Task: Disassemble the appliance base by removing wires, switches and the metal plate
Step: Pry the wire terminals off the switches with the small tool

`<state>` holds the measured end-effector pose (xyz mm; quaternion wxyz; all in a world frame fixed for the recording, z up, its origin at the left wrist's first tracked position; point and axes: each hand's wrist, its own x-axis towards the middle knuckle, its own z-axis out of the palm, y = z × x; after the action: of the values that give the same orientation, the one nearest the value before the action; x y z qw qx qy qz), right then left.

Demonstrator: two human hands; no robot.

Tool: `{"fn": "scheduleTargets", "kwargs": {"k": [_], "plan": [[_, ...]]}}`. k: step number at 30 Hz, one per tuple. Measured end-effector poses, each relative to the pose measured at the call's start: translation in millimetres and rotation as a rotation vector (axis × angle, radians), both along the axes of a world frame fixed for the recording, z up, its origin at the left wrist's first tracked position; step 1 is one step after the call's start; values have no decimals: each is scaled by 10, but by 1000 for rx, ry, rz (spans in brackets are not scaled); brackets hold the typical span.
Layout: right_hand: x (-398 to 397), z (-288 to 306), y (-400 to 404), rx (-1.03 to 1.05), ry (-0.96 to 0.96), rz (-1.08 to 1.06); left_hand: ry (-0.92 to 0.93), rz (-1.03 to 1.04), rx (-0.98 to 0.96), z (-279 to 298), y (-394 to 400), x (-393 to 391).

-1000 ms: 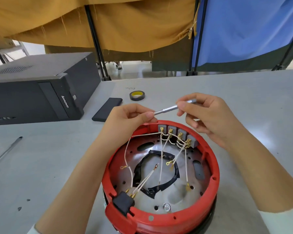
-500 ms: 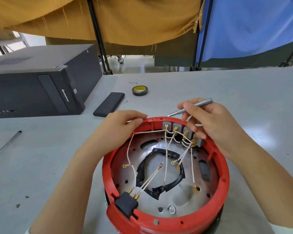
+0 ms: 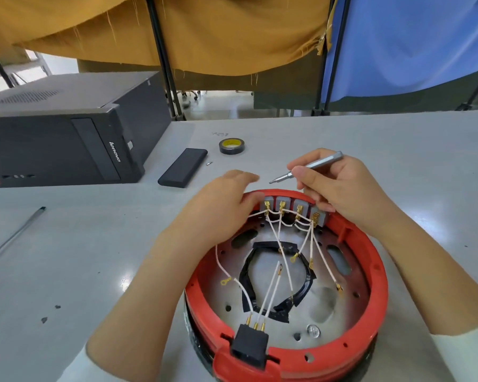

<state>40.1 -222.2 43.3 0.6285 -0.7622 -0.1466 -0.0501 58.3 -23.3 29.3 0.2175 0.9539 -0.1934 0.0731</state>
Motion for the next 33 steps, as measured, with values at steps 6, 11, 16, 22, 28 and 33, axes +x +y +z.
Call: {"fn": "scheduleTargets", "kwargs": {"k": [6, 11, 16, 22, 28, 33], "plan": [[116, 52, 118, -164, -59, 30, 149, -95, -73, -23, -20, 30], [141, -107, 125, -171, -74, 44, 135, -118, -73, -53, 6, 34], [149, -134, 126, -306, -123, 31, 86, -113, -61, -77, 12, 40], [132, -131, 144, -422, -179, 20, 79, -124, -52, -71, 1, 32], [42, -116, 178, -623, -250, 23, 79, -117, -42, -70, -6, 23], [22, -103, 213, -733, -281, -10, 68, -111, -40, -77, -9, 24]]}}
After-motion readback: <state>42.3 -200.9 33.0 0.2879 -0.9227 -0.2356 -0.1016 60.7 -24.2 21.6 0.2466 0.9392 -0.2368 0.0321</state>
